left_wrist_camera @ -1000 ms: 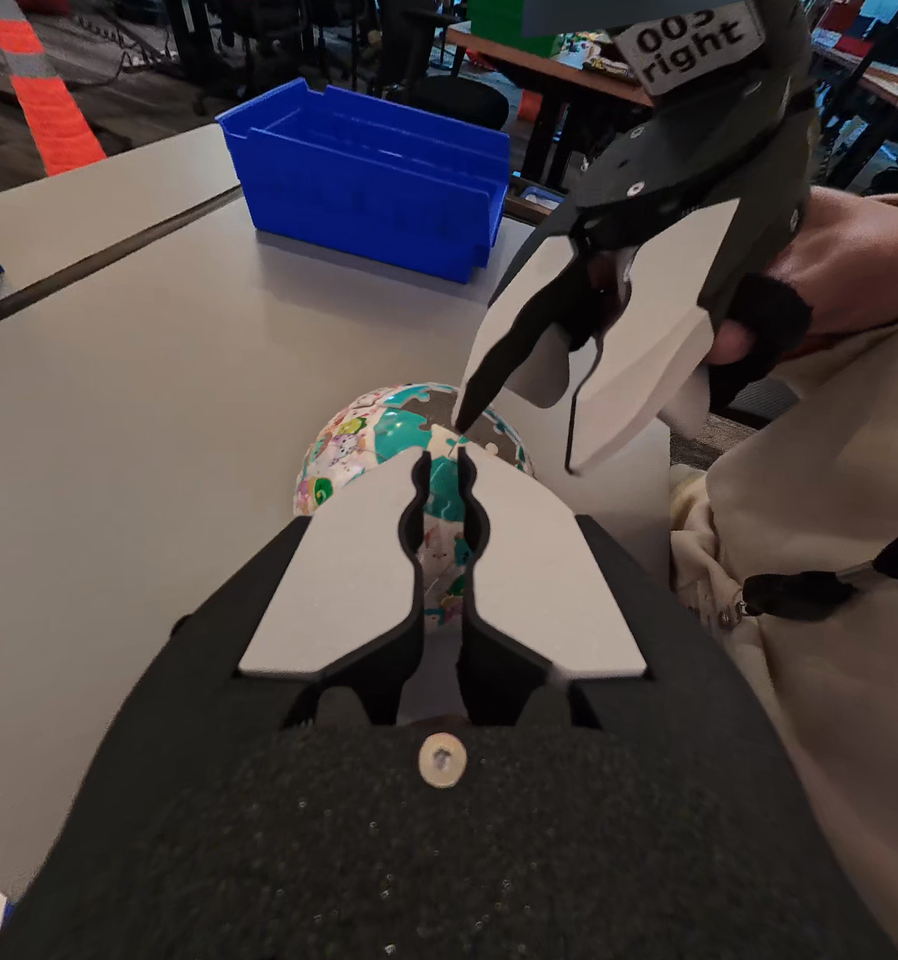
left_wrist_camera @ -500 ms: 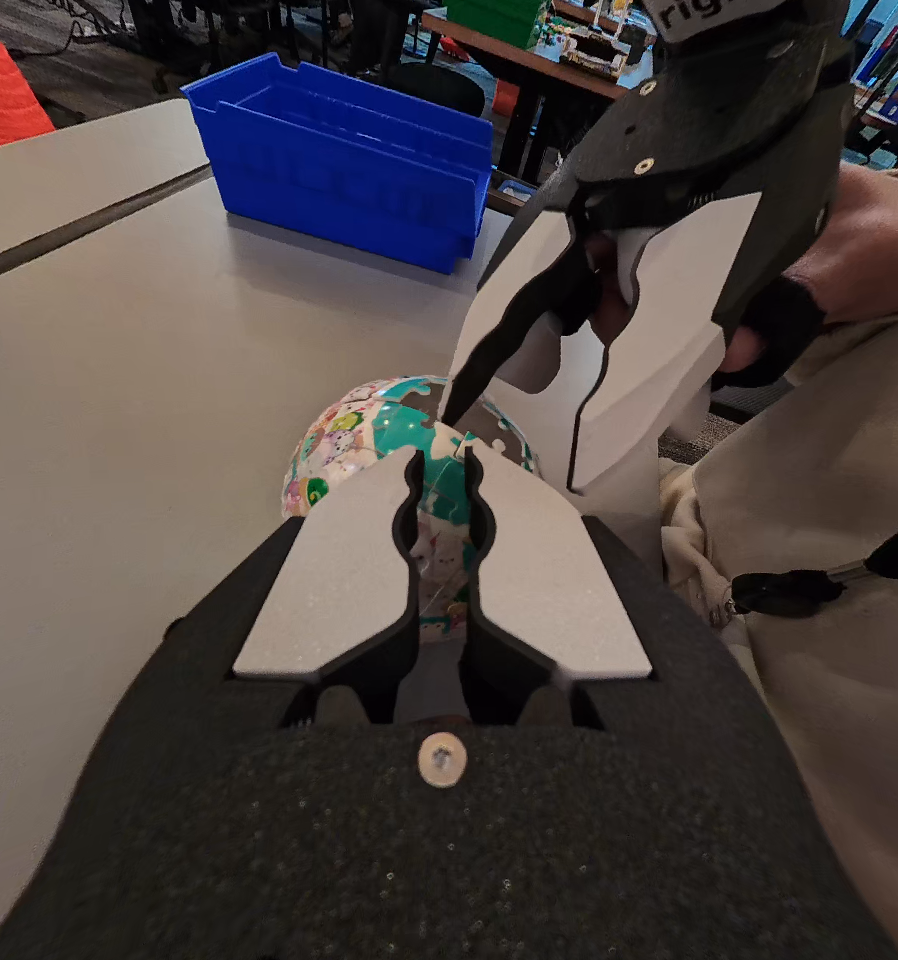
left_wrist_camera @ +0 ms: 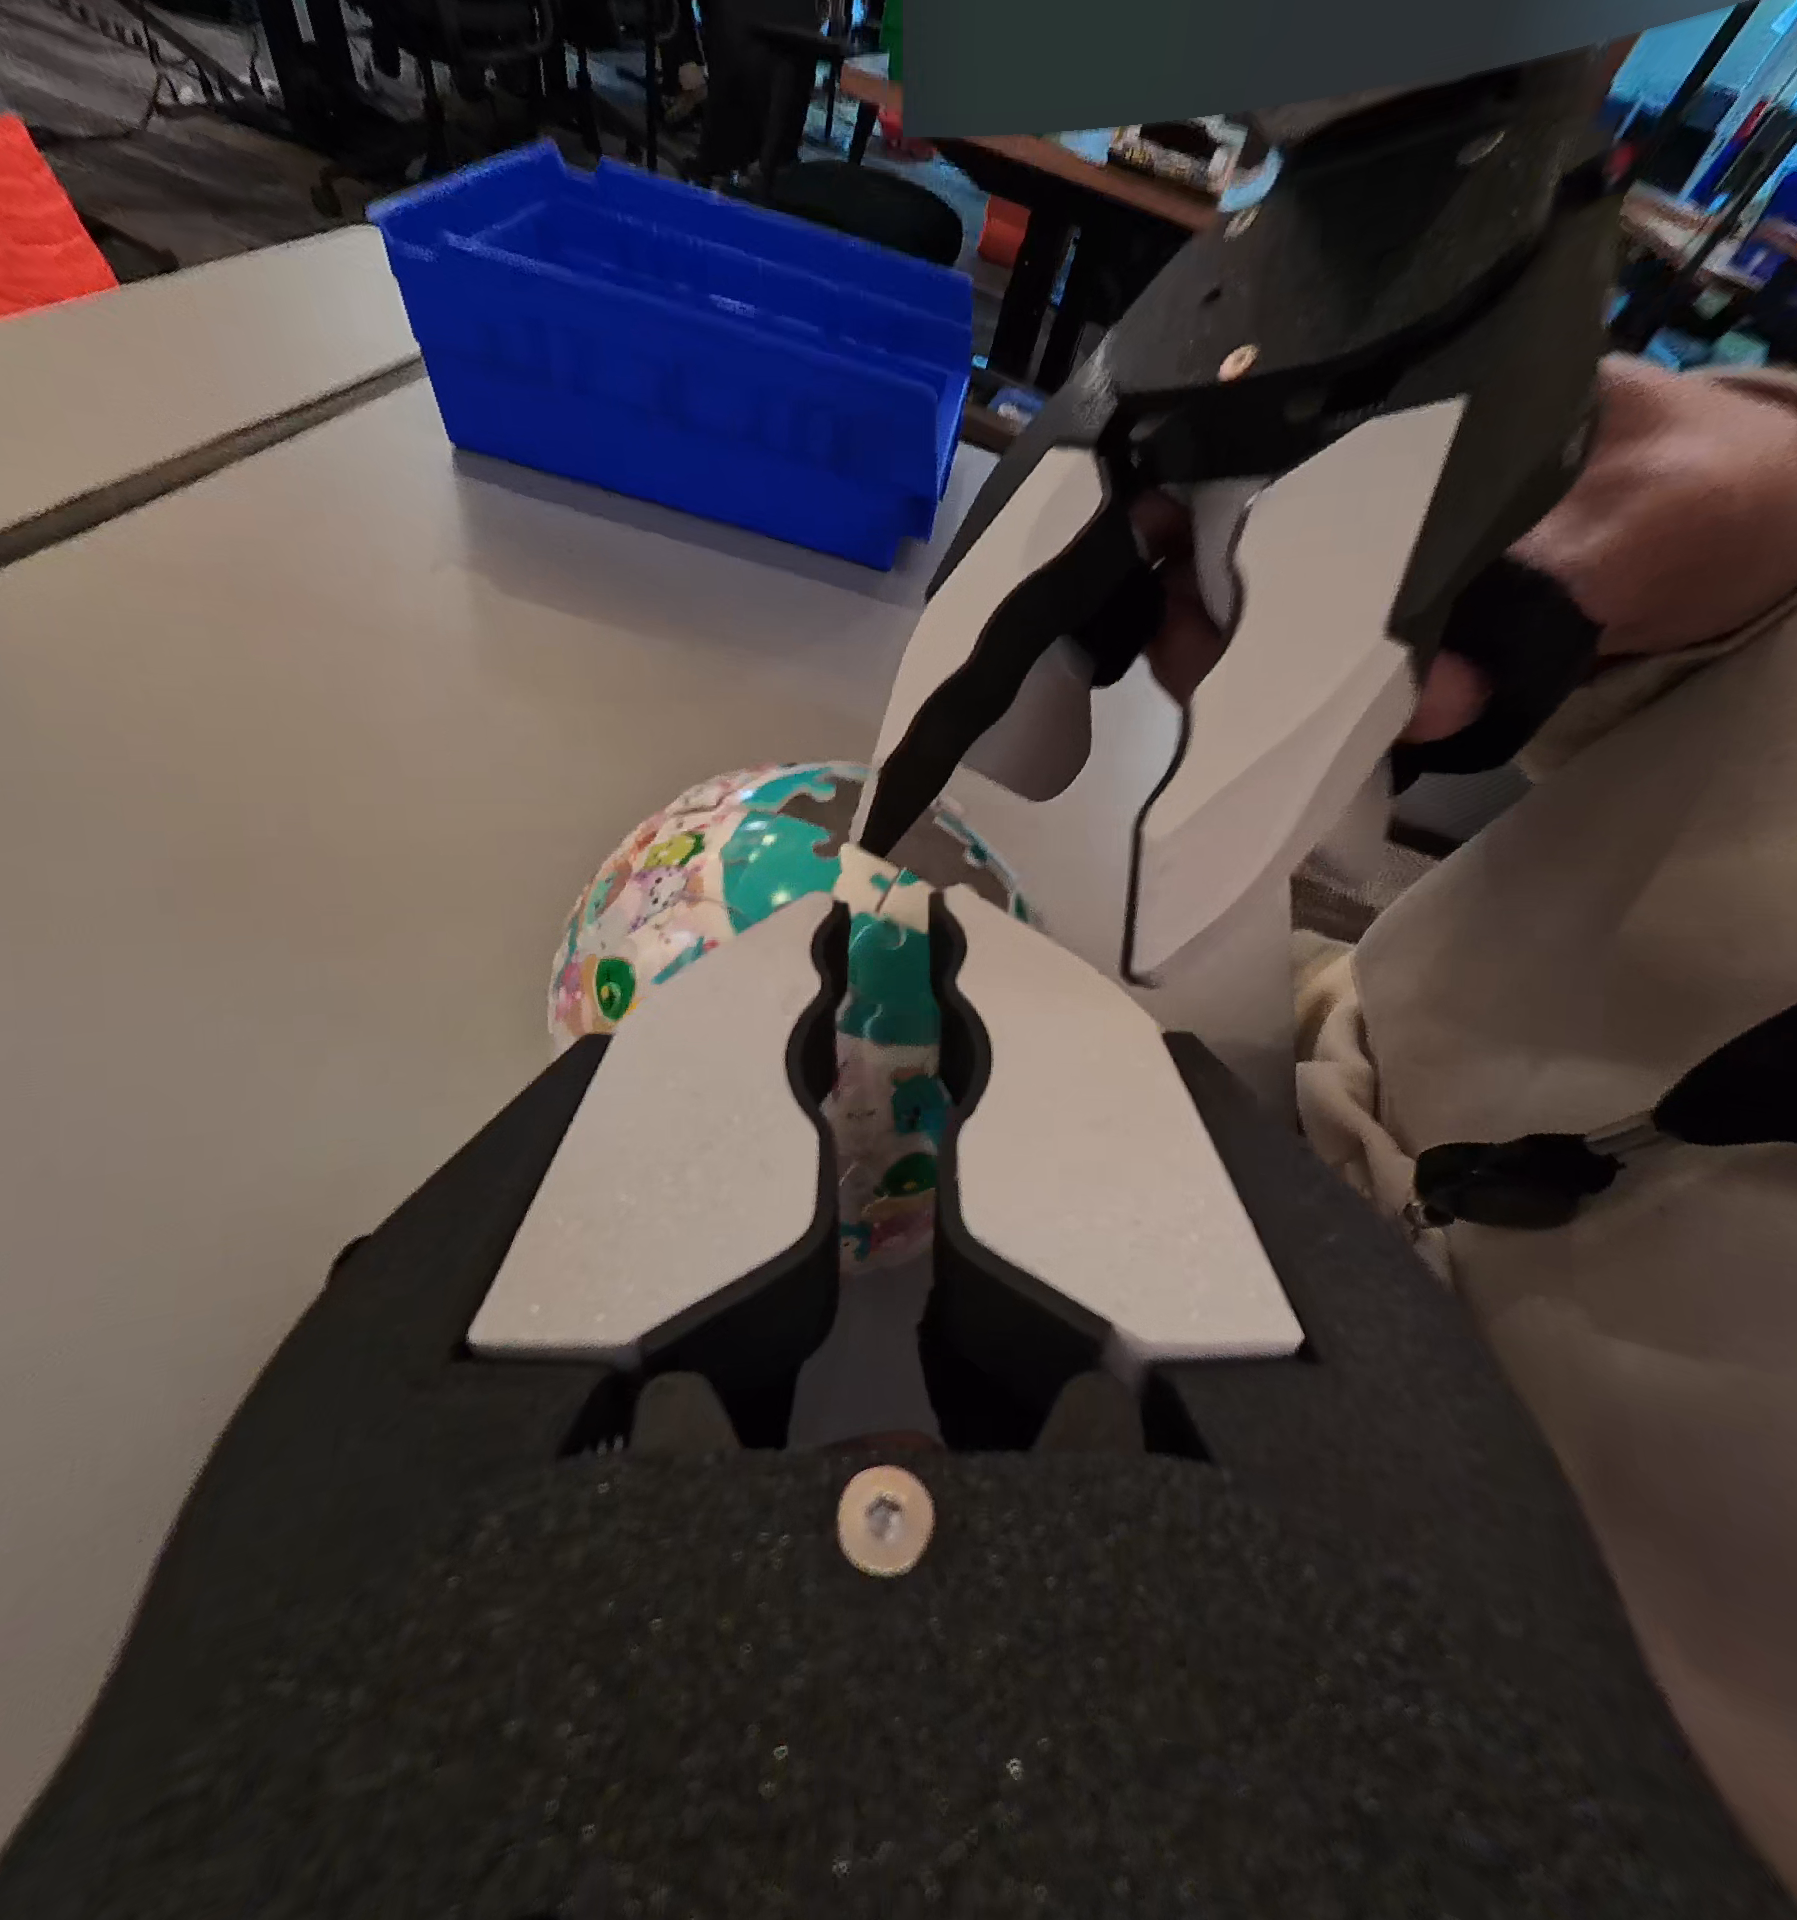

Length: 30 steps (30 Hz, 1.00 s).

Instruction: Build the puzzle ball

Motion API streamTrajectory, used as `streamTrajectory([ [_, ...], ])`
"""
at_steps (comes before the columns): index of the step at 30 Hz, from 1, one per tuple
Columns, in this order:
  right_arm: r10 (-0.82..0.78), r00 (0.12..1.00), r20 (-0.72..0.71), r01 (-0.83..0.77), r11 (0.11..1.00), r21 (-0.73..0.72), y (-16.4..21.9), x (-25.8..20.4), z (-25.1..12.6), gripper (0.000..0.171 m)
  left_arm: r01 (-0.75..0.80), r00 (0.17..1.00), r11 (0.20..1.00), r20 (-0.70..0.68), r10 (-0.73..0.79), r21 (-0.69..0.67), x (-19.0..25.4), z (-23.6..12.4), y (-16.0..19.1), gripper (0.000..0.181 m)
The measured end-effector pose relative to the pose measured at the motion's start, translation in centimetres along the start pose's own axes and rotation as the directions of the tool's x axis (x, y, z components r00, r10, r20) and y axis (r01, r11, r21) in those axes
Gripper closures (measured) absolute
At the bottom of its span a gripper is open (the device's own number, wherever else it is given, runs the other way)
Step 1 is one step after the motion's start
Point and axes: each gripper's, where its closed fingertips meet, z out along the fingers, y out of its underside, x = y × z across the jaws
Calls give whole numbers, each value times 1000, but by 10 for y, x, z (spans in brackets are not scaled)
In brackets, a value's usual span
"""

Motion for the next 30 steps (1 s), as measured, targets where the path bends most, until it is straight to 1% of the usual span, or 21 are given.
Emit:
streamTrajectory([
  [1,-1,1000,0,1,1000,0,0,0,0,107,-2,1000,1000,-9,2,19,3,-2,-4,168],
  [3,3,1000,3,-3,1000,3,0,0,0,107,-6,1000,1000,-29,6,5,8,-4,-3,172],
  [6,0,1000,7,0,1000,1,0,-1,0,107,-16,1000,999,-12,15,-43,9,-1,8,172],
  [7,-2,1000,6,2,1000,-2,1,-1,1,106,-15,1000,998,-11,14,-60,9,1,13,175],
  [8,-8,1000,21,8,1000,-4,1,-3,1,111,-11,1000,999,-20,10,-53,10,2,13,177],
  [14,-27,1000,2,27,1000,-15,2,-1,1,108,-2,1000,1000,12,3,-30,7,-4,8,171],
  [19,-14,999,30,14,1000,-10,2,-4,2,108,30,999,999,21,-30,-16,2,-4,9,163],
  [23,-24,999,36,24,1000,-10,1,-6,3,108,10,999,1000,35,-9,-19,2,-4,9,162],
  [26,-56,997,53,56,998,-2,-1,-11,3,108,12,1000,1000,29,-12,-18,3,-2,8,161],
  [30,-110,993,31,110,994,-14,-2,-12,5,109,-3,1000,1000,20,3,-11,5,0,5,160],
])
